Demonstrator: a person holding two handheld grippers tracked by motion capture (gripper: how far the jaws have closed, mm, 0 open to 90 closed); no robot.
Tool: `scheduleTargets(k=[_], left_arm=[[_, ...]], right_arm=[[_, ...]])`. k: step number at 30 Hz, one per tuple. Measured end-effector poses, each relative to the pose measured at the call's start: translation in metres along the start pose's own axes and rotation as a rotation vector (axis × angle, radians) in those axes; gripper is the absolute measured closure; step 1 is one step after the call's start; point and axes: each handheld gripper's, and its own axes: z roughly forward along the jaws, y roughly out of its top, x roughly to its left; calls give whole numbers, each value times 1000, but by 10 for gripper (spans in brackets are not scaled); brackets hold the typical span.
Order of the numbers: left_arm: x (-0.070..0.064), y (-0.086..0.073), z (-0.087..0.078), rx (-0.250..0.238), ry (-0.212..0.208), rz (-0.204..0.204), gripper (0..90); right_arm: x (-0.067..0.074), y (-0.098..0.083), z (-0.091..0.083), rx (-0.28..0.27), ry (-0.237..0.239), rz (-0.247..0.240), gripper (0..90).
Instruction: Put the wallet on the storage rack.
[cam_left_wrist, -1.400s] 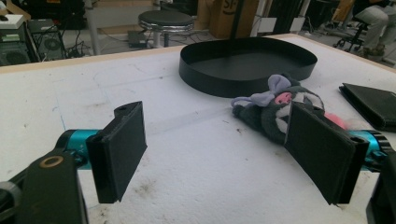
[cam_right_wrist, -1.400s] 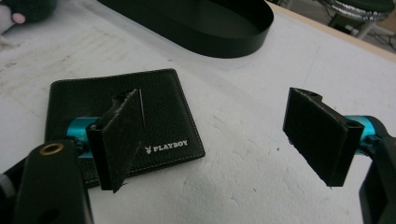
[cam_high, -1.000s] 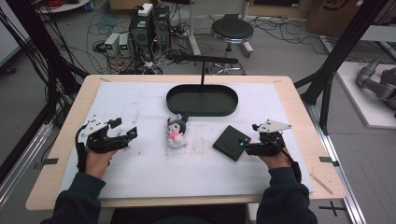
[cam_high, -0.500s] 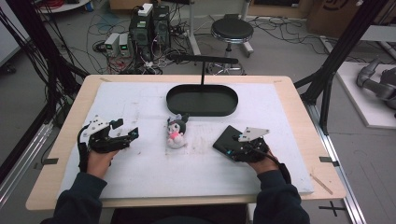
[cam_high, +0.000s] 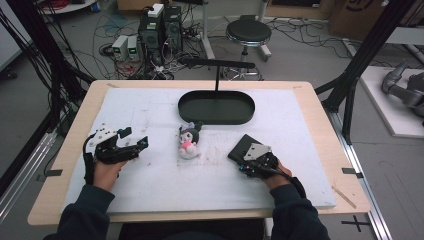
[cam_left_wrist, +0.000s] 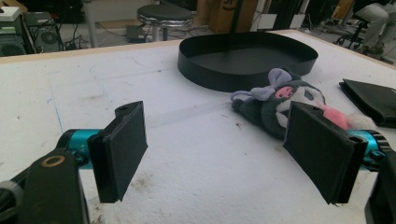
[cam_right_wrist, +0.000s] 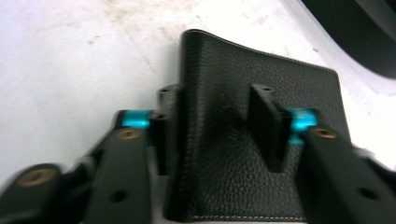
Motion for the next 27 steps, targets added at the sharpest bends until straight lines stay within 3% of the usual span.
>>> scheduleTargets(k=[4, 9, 10, 17, 21, 23, 24, 27], left_arm=[[0, 0, 0, -2, -1, -2, 209], [1, 0, -1, -1, 1, -5, 210], [1, 0, 0, -5, 2, -7, 210], [2, 0, 0, -3, 5, -5, 210], [3, 0, -1, -4, 10, -7, 211], [3, 0, -1, -6, 10, -6, 213], [3, 0, -1, -6, 10, -6, 213], [2, 0, -1, -4, 8, -4, 213]], right_arm=[[1, 2, -3, -8, -3, -15, 780], [-4, 1, -10, -56, 16, 44, 818], [-11, 1, -17, -102, 26, 95, 826], [-37, -5, -46, -253, 12, 250, 837], [-46, -7, -57, -294, 49, 366, 838], [-51, -9, -61, -298, 62, 400, 838], [-51, -9, -61, -298, 62, 400, 838], [-60, -17, -67, -325, 20, 468, 839]])
